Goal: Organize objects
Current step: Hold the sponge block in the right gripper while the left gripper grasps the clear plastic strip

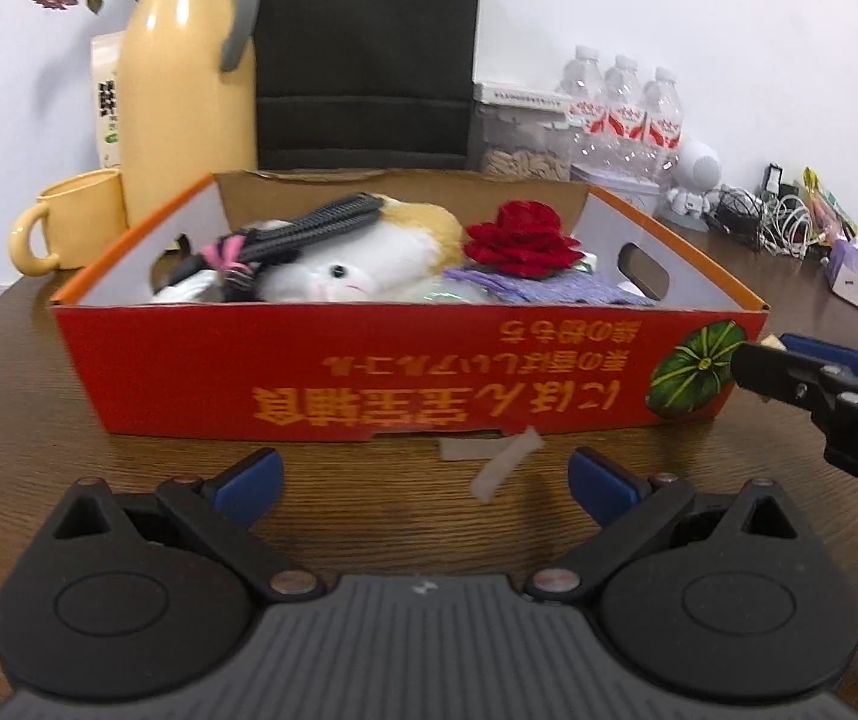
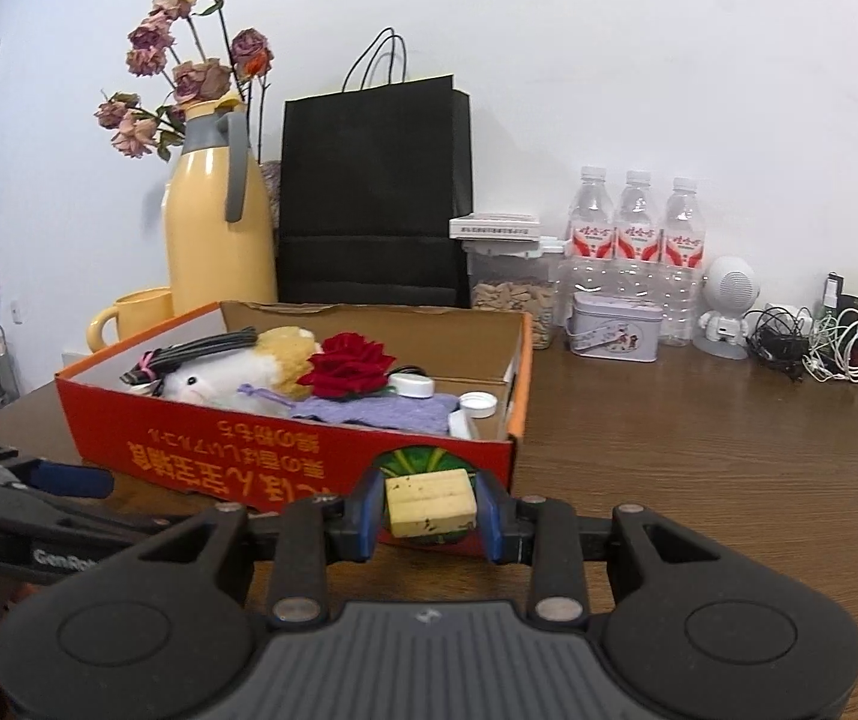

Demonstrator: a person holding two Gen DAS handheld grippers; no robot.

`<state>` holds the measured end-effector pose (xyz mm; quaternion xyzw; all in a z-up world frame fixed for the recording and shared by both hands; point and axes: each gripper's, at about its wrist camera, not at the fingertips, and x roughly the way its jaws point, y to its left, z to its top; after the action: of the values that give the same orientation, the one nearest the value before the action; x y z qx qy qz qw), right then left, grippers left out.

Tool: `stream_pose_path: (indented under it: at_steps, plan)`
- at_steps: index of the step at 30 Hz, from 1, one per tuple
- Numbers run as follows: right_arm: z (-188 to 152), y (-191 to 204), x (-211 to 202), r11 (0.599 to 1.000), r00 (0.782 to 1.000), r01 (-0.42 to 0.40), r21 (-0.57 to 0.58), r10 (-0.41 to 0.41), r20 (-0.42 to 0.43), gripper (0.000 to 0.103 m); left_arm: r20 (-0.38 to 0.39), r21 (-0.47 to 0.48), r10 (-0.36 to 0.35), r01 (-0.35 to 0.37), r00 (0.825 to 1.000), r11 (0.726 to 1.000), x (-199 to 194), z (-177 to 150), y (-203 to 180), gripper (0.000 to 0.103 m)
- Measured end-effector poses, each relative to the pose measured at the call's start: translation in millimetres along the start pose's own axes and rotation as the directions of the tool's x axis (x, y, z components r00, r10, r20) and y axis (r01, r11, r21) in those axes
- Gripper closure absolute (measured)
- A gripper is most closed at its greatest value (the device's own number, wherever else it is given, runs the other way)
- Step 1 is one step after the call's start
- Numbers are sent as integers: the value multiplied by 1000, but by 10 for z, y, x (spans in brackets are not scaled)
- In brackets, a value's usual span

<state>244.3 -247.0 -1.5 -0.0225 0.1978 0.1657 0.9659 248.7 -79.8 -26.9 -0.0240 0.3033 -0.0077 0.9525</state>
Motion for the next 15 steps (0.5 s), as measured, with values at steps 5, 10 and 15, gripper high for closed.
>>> stream_pose_path:
  at_steps: [5,10,15]
  plan:
    - [2,1,-21,1000,1000,11,0,-11,15,72,-21,5,9,-9,1000,1000,114,31,-152,3]
    - [1,18,-28,1000,1000,10,-1,-10,18,72,-42,37,51,-49,998,998,213,61,-295,49]
    - [5,36,-66,1000,1000,3,-6,-2,28,72,-17,52,24,-23,1000,998,135,65,-343,95]
